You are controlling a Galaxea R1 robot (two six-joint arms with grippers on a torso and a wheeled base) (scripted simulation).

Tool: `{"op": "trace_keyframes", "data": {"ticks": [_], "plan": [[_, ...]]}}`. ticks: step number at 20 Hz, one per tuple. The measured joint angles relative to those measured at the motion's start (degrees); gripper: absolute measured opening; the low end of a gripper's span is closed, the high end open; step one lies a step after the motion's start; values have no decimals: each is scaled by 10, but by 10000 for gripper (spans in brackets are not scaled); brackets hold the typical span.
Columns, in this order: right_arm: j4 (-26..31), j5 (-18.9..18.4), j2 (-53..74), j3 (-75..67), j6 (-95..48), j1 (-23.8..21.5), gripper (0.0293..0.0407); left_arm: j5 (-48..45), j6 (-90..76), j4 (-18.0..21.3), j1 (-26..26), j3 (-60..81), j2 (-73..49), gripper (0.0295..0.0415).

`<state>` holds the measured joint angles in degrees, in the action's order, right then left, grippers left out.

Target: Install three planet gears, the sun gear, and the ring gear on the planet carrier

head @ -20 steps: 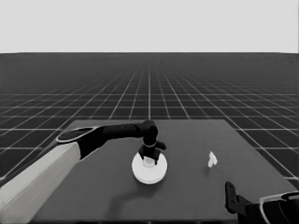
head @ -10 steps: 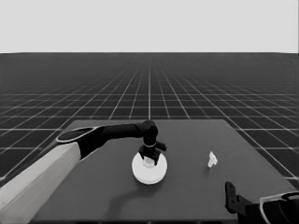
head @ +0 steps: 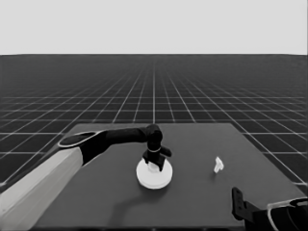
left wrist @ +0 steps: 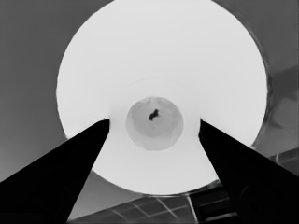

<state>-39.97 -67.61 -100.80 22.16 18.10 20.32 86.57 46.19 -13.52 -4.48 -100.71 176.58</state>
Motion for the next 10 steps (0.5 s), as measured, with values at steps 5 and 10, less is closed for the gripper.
{"op": "trace_keyframes", "data": {"ticks": [5, 10], "plan": [[0, 0, 0, 0, 0, 0, 385, 6, 131, 21, 21, 17, -5, 386], [0, 0, 0, 0, 0, 0, 385, 15, 305, 50, 59, 30, -7, 385]]}}
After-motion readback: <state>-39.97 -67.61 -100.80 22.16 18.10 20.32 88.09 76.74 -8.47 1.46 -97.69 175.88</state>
